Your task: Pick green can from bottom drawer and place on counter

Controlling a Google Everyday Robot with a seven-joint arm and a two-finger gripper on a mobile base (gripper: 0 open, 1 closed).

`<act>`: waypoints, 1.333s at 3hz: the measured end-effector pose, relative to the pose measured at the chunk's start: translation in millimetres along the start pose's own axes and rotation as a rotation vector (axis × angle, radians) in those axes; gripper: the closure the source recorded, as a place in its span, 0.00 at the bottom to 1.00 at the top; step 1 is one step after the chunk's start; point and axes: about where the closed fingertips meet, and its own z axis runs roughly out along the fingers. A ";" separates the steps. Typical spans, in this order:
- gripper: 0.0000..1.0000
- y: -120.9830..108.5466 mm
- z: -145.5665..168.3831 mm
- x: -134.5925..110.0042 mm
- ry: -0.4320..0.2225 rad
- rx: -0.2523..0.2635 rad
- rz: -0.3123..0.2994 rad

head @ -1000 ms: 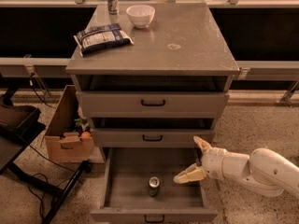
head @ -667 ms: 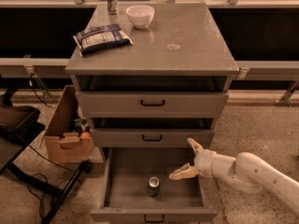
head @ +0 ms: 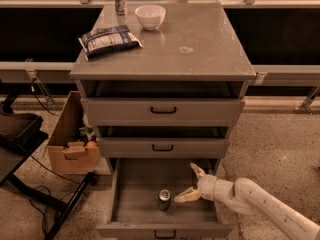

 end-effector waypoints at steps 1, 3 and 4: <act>0.00 -0.1 2.4 2.3 0.001 -0.002 -0.003; 0.00 6.9 72.5 80.2 0.002 -0.098 -0.088; 0.00 6.8 100.9 121.5 -0.012 -0.151 -0.113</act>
Offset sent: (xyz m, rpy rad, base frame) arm 0.0212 0.0380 -0.0969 -0.0496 -0.0601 0.0895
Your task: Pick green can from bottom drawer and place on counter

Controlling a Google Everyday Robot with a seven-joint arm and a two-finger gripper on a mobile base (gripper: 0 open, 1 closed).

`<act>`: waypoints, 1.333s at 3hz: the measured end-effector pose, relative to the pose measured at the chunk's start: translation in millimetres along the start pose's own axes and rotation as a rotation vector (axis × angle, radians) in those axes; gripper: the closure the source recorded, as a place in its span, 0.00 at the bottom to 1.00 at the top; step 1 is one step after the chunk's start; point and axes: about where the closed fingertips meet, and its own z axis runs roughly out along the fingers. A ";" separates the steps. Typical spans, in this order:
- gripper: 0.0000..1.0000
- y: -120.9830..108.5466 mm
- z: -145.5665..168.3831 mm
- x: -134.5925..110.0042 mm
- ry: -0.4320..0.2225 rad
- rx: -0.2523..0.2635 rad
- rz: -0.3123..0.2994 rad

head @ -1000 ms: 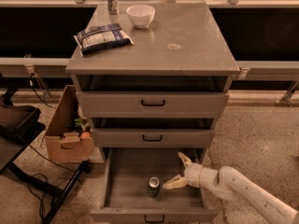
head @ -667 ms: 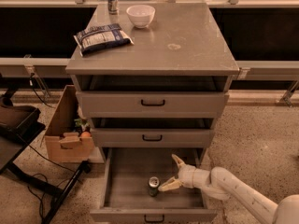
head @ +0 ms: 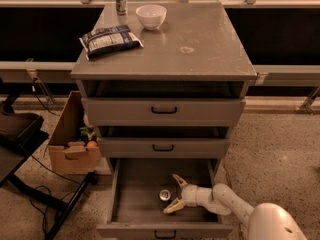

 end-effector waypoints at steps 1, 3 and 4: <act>0.02 -7.1 19.9 35.1 -0.022 -0.022 -0.015; 0.47 -4.0 31.0 39.2 -0.063 -0.036 -0.043; 0.72 13.3 35.7 28.6 -0.075 -0.072 -0.036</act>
Offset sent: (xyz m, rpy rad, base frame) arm 0.0205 0.0064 -0.0703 0.0574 -0.0439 0.0304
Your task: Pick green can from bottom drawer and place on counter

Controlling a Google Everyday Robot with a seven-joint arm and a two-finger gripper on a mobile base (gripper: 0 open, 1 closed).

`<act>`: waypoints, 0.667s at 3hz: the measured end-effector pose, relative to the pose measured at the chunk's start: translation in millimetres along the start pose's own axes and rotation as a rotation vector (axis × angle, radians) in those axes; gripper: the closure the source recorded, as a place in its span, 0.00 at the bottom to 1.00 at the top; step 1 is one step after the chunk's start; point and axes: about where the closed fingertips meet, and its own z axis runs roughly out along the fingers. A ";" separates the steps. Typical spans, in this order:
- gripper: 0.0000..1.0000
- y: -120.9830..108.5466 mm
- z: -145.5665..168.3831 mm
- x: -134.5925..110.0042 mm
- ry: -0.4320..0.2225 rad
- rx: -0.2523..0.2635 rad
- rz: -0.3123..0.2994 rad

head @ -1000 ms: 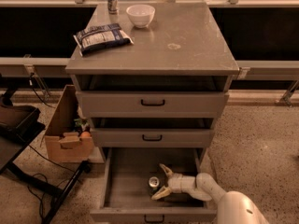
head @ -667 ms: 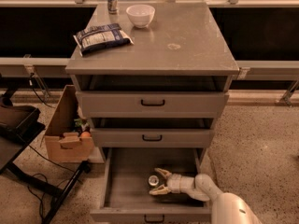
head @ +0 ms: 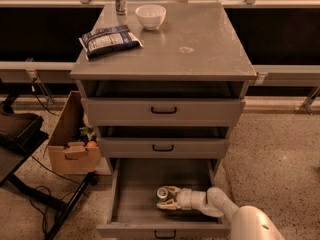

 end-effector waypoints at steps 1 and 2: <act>0.94 8.6 5.2 -11.0 -0.027 -0.026 0.041; 1.00 8.1 -27.5 -29.0 -0.006 -0.029 0.096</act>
Offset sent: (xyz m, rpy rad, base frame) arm -0.0136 -0.0679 0.2396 0.0468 0.1223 0.1001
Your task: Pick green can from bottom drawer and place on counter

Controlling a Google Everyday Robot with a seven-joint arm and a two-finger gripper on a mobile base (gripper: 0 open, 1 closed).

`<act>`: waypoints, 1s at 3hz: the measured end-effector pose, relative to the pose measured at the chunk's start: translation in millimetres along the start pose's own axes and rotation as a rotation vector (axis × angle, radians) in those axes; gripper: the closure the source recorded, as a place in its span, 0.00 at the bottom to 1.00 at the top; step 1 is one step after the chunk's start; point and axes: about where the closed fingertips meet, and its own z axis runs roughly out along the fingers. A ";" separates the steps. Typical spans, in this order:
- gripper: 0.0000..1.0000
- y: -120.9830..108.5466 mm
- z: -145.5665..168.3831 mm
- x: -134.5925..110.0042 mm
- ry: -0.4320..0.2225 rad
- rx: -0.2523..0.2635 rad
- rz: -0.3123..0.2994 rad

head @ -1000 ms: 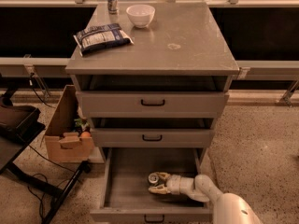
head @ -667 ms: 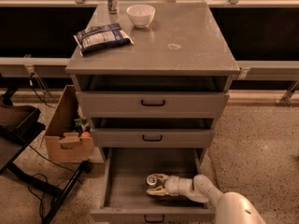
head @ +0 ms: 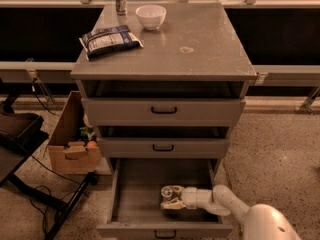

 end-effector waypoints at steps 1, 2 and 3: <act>1.00 -2.4 -70.6 -51.2 0.036 0.047 0.073; 1.00 12.9 -121.9 -127.3 0.034 0.070 0.167; 1.00 11.0 -181.3 -217.8 -0.004 0.125 0.211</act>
Offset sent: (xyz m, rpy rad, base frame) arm 0.0215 -0.1892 0.4346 -0.1064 0.0647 -0.2075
